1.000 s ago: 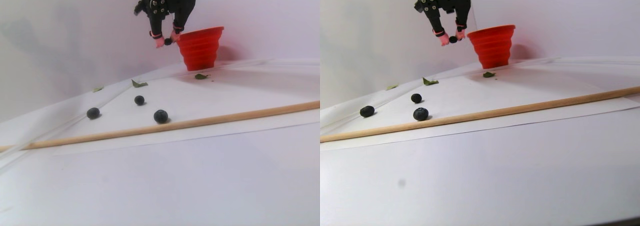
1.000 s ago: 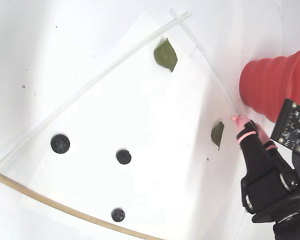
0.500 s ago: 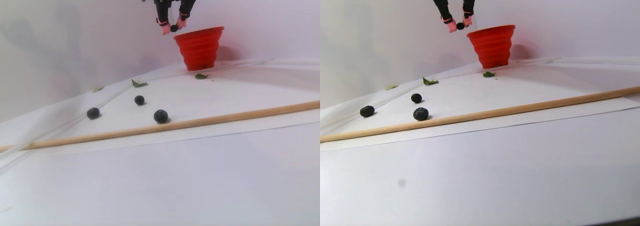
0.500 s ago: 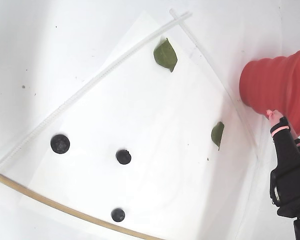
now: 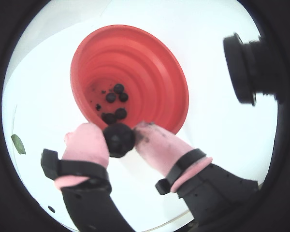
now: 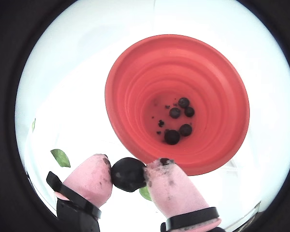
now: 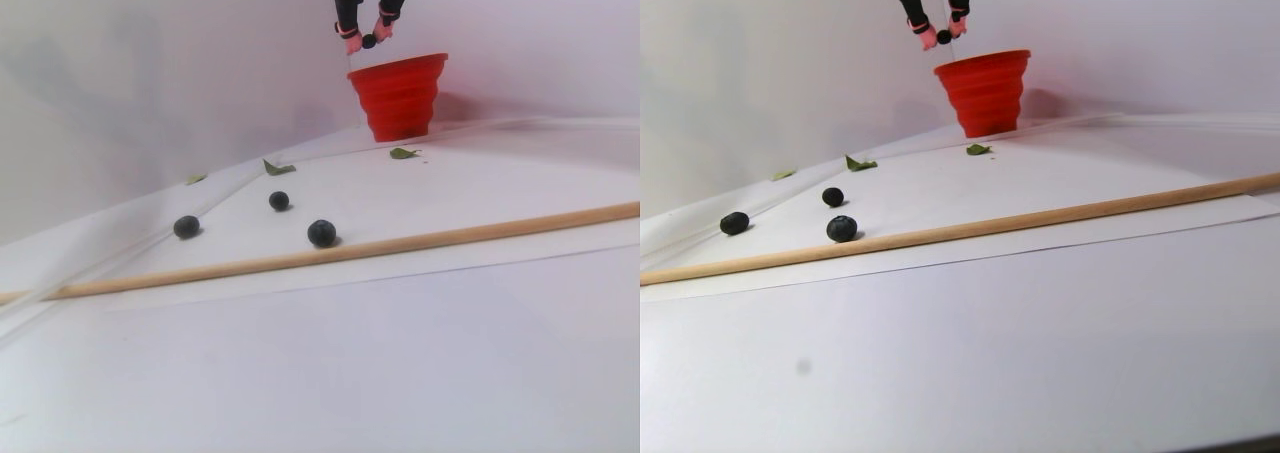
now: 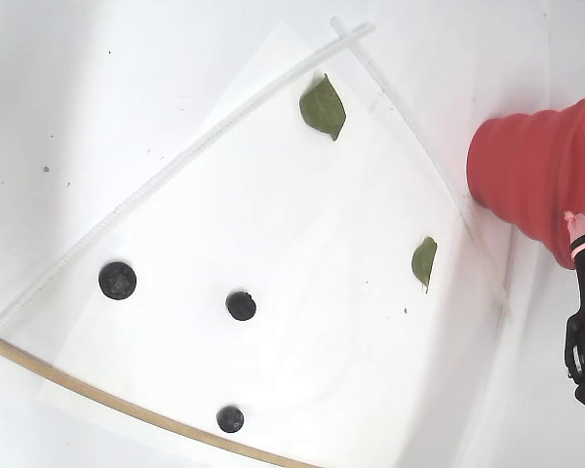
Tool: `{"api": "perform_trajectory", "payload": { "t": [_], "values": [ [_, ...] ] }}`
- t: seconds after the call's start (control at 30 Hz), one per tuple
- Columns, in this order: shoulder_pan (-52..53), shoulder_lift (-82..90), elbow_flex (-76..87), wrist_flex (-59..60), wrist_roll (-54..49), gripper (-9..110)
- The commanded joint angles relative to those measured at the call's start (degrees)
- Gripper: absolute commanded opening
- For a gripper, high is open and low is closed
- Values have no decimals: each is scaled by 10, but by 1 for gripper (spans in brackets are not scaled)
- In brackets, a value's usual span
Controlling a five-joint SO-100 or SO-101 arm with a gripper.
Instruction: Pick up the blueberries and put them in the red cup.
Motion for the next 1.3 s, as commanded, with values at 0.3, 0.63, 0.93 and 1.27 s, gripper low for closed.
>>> {"api": "perform_trajectory", "payload": {
  "t": [0.3, 0.63, 0.93, 1.27],
  "values": [
    [24, -42, -115, -11, 16, 13],
    [37, -75, -147, -27, 21, 13],
    [34, -62, -141, -33, 32, 20],
    [18, -6, -123, -7, 33, 20]
  ]
}}
